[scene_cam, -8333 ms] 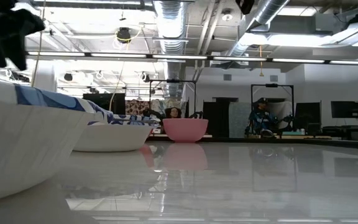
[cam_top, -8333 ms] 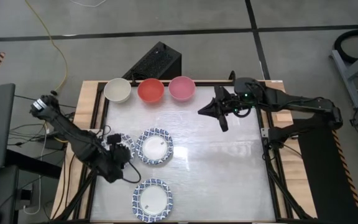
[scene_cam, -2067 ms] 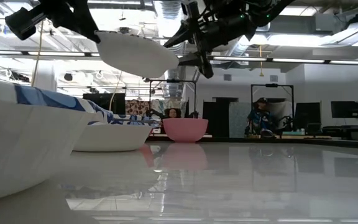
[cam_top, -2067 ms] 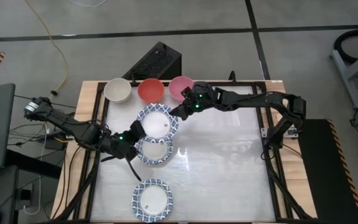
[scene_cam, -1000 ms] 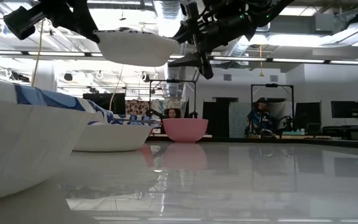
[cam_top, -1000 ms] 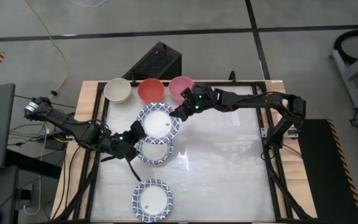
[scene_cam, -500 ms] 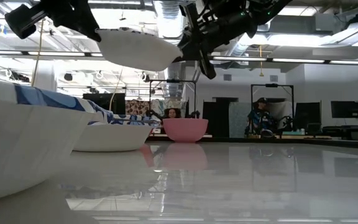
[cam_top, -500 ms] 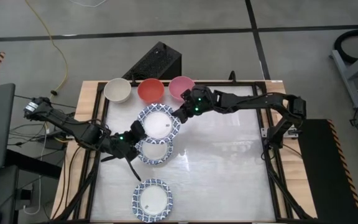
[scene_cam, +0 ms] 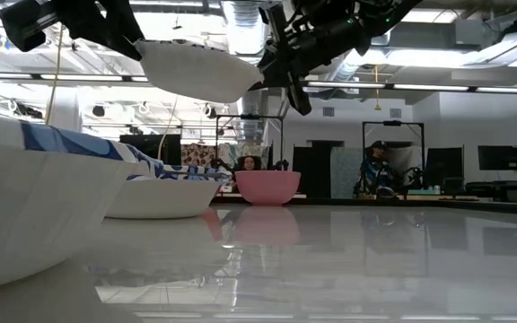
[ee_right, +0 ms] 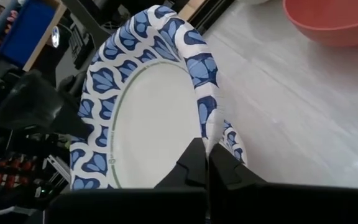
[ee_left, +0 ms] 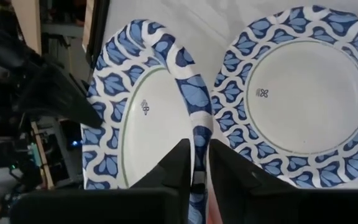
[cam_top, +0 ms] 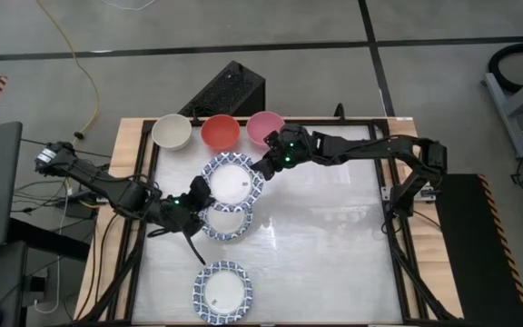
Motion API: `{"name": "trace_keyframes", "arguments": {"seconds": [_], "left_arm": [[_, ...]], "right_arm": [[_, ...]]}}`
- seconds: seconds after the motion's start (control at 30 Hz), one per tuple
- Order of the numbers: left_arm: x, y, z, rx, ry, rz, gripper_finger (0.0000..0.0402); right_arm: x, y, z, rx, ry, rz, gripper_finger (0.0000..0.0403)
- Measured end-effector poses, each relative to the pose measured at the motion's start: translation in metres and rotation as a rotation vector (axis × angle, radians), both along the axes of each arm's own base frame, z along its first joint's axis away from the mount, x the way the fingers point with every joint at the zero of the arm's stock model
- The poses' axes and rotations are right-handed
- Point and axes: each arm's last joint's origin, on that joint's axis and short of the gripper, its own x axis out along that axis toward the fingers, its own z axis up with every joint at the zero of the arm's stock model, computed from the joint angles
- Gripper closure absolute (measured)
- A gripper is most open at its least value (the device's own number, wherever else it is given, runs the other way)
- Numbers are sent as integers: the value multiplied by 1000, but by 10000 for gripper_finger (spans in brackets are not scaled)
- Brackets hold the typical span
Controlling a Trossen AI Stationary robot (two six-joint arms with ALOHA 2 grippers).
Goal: Nest bowls inside each other by size order
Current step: Stack the white patterned bowl on top of the white patterned bowl
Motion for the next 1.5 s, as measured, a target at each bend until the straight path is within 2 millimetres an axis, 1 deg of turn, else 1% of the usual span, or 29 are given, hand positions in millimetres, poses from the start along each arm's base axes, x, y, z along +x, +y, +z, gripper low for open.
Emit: {"name": "trace_keyframes", "arguments": {"seconds": [0.2,0.43,0.57,0.73,0.93,1.13,1.27,1.5], "left_arm": [[0,-1,0,13,20,-52,316],[4,-6,7,-25,-78,-46,276],[-1,-10,13,-52,-126,-56,264],[-10,-11,20,-133,-213,37,260],[-23,-4,33,-332,-422,265,260],[-40,8,48,-633,-695,518,260],[-49,14,55,-784,-801,592,260],[-63,23,64,-916,-912,652,260]], "right_arm": [[0,0,0,1,1,2,395],[0,0,0,2,4,2,395],[-1,-2,0,3,4,-4,395],[-2,-7,0,3,5,-18,395],[-3,-10,-1,3,6,-25,395],[-2,-7,-1,-2,7,-25,395],[0,0,-1,-12,9,-29,394],[2,9,-1,-28,13,-36,394]]}}
